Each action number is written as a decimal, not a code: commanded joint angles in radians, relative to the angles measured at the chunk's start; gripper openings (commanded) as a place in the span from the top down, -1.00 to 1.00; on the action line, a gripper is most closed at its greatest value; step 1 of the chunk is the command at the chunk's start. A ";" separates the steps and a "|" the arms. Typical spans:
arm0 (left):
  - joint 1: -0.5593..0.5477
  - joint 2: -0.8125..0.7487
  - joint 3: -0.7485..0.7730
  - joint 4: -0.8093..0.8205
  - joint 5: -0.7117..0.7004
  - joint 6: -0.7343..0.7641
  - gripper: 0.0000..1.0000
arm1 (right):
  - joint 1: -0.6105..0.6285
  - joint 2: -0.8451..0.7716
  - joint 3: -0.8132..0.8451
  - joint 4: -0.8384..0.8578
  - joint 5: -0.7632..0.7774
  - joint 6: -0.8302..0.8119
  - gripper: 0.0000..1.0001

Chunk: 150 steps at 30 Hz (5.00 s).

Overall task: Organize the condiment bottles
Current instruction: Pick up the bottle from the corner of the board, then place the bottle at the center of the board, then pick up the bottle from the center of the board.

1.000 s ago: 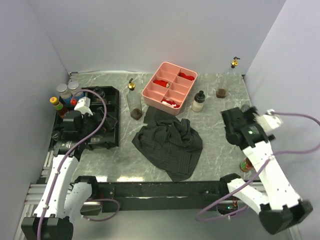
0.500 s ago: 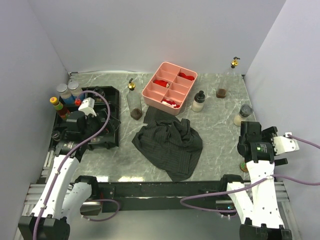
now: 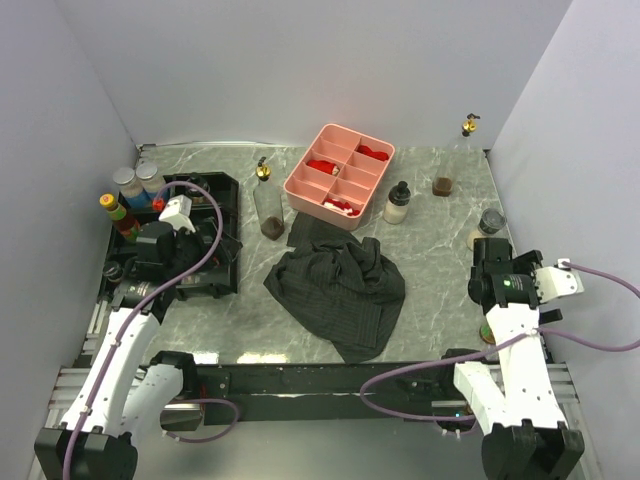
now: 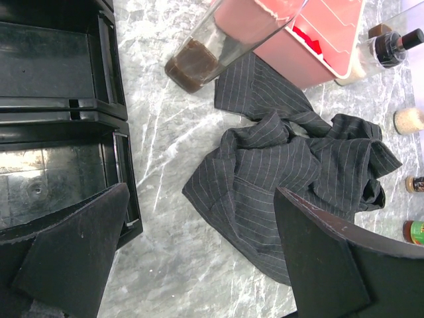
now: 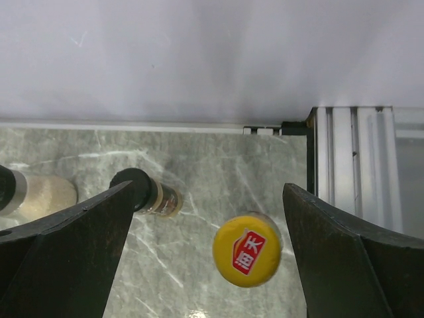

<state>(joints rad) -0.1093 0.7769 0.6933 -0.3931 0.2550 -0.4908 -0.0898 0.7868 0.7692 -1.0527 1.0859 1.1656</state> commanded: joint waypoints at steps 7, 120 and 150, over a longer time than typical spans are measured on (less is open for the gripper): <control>-0.006 0.015 0.008 0.017 -0.013 0.011 -0.93 | -0.007 0.040 -0.061 0.069 0.032 0.086 -0.61; -0.088 -0.076 0.236 -0.329 -0.252 -0.088 -0.96 | 1.464 -0.122 -0.036 0.899 -0.299 -0.853 -1.00; -0.849 0.107 0.201 -0.529 -0.715 -0.472 -0.79 | 1.463 -0.370 -0.160 0.830 -0.212 -0.883 -1.00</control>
<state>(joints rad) -0.8768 0.8619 0.8833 -0.8600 -0.3168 -0.8440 1.3720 0.4046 0.6117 -0.2222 0.8528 0.2714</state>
